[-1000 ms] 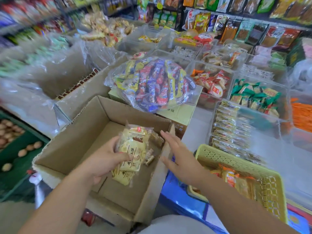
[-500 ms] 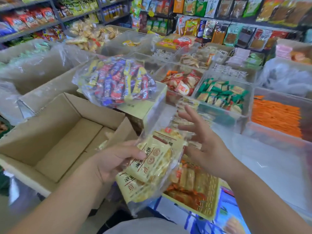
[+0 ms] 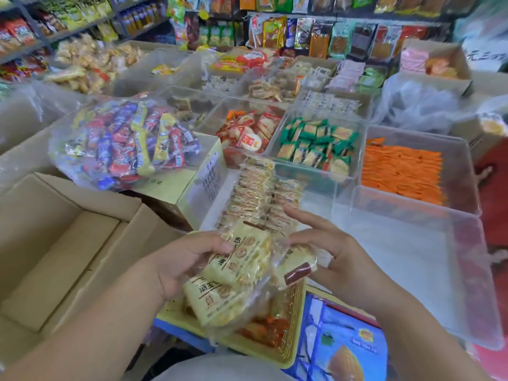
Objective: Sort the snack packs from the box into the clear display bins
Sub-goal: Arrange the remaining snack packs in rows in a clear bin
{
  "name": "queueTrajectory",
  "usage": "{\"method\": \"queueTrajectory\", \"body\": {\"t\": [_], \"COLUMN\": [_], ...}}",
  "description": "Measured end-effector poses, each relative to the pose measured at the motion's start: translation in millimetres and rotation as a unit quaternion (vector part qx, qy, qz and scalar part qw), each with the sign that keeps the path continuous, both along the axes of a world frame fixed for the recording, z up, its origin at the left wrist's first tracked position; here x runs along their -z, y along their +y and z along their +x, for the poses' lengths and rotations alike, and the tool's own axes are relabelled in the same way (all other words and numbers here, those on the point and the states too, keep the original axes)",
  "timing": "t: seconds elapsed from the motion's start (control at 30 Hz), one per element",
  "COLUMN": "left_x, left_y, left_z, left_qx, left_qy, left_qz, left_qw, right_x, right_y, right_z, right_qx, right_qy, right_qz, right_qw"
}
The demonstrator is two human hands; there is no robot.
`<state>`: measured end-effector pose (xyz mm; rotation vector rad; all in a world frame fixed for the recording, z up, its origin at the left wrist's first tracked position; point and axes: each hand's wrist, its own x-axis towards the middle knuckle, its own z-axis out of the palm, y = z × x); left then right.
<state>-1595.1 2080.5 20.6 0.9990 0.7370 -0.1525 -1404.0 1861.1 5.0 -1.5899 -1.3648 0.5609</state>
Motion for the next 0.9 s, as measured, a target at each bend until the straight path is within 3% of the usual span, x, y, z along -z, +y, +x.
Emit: {"method": "queueTrajectory", "body": {"t": [0.17,0.27,0.37,0.43,0.5,0.6,0.77,0.9], "left_x": [33.3,51.3,65.6,72.4,77.5,83.8,90.6,99.2], "left_y": [1.6,2.5,2.9,2.4,3.2,5.4,5.4,5.4], "left_z": [26.7,33.2,33.4,32.6,30.6,24.7,9.6,-0.2], "left_qx": [-0.176,-0.241,-0.254,-0.252,-0.26,-0.265,-0.246,-0.268], "left_qy": [-0.008,0.006,0.014,0.018,0.015,0.014,-0.008,0.005], "left_qz": [-0.047,-0.04,-0.032,-0.019,-0.008,-0.012,-0.046,-0.046], "left_qw": [0.983,0.97,0.967,0.967,0.965,0.964,0.968,0.962], "right_x": [28.4,35.4,33.4,34.1,40.5,57.4,94.7,126.8], "right_y": [-13.0,-8.5,11.0,32.1,55.0,85.7,108.1,111.9], "right_z": [44.4,76.4,100.5,111.4,119.0,122.6,120.5,118.6], "right_qx": [0.163,0.213,0.178,0.137,0.087,-0.01,-0.059,-0.045], "right_qy": [0.047,-0.037,-0.157,-0.266,-0.377,-0.498,-0.529,-0.457], "right_qz": [-0.055,-0.081,-0.08,-0.119,-0.215,-0.35,-0.455,-0.502], "right_qw": [0.984,0.973,0.968,0.947,0.897,0.794,0.714,0.733]}}
